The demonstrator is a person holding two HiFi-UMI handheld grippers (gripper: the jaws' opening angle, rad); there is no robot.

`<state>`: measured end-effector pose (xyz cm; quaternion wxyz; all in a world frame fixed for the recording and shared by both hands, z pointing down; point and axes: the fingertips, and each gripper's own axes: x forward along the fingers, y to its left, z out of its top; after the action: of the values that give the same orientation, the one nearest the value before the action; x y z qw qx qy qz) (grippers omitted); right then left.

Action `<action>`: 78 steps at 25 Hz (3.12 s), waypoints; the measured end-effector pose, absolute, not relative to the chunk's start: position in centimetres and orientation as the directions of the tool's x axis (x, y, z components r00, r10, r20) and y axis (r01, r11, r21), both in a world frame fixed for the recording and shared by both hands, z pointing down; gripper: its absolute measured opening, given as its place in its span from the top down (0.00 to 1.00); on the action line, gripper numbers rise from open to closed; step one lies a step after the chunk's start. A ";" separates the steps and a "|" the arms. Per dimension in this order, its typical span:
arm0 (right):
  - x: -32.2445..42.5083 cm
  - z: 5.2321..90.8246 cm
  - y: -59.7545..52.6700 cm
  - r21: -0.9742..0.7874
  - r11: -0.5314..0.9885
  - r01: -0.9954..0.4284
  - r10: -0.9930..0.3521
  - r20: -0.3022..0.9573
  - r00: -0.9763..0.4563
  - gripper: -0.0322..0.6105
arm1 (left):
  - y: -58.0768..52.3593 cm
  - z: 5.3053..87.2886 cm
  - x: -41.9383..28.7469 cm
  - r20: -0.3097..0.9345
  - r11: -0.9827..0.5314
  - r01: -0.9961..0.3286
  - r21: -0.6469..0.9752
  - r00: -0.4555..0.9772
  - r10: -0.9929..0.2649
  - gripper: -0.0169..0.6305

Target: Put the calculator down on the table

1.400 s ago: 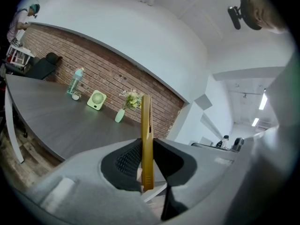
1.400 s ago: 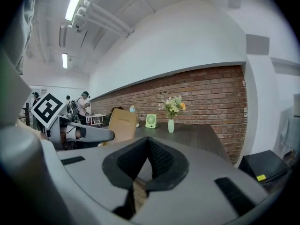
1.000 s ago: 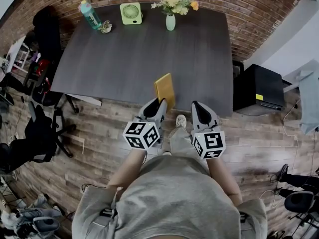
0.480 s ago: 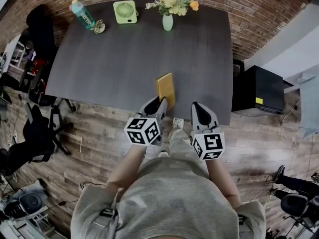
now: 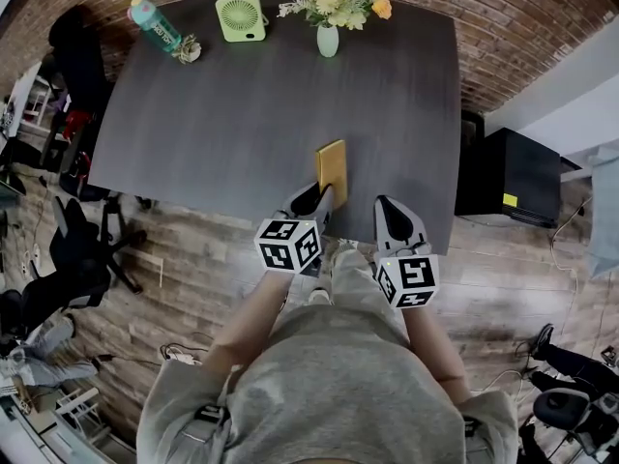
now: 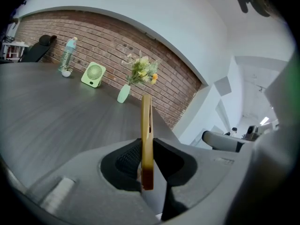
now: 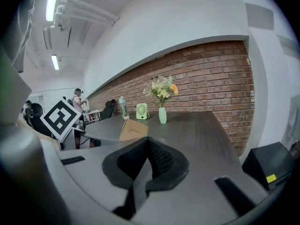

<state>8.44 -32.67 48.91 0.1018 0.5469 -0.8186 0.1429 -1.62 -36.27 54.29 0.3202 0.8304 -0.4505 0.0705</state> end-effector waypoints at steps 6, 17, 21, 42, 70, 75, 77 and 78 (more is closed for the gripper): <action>8.6 49.5 -34.6 -0.129 0.376 -0.917 -0.854 0.337 -0.397 0.95 | -38.1 56.0 -0.6 0.453 -0.375 -0.805 0.459 0.576 -0.681 0.84; 8.7 49.3 -37.7 -0.121 0.399 -0.909 -0.846 0.334 -0.415 0.95 | -40.2 57.3 0.0 0.487 -0.361 -0.806 0.469 0.577 -0.656 0.84; 8.9 49.5 -38.0 -0.121 0.400 -0.908 -0.844 0.339 -0.417 0.95 | -40.9 57.4 0.2 0.488 -0.358 -0.805 0.473 0.577 -0.654 0.84; 10.2 50.1 -37.9 -0.129 0.379 -0.916 -0.847 0.350 -0.399 0.95 | -43.8 59.2 0.6 0.526 -0.294 -0.815 0.500 0.555 -0.644 0.84; 10.4 50.1 -38.2 -0.125 0.384 -0.915 -0.847 0.346 -0.403 0.95 | -44.0 62.8 -1.0 0.636 -0.203 -0.868 0.454 0.475 -0.608 0.81; 10.5 50.2 -38.0 -0.124 0.383 -0.915 -0.847 0.347 -0.402 0.95 | -43.9 63.2 -1.2 0.656 -0.198 -0.870 0.451 0.474 -0.587 0.81; 10.4 50.2 -37.8 -0.123 0.383 -0.915 -0.847 0.347 -0.402 0.95 | -43.9 63.1 -1.2 0.652 -0.197 -0.867 0.457 0.478 -0.588 0.81; 10.4 50.1 -37.7 -0.122 0.383 -0.916 -0.848 0.347 -0.401 0.95 | -43.9 63.0 -1.2 0.652 -0.197 -0.867 0.457 0.477 -0.590 0.81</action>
<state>10.40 -37.72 50.14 0.1141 0.5353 -0.8237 0.1485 -1.23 -43.93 63.00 0.4107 0.7549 -0.4825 0.1691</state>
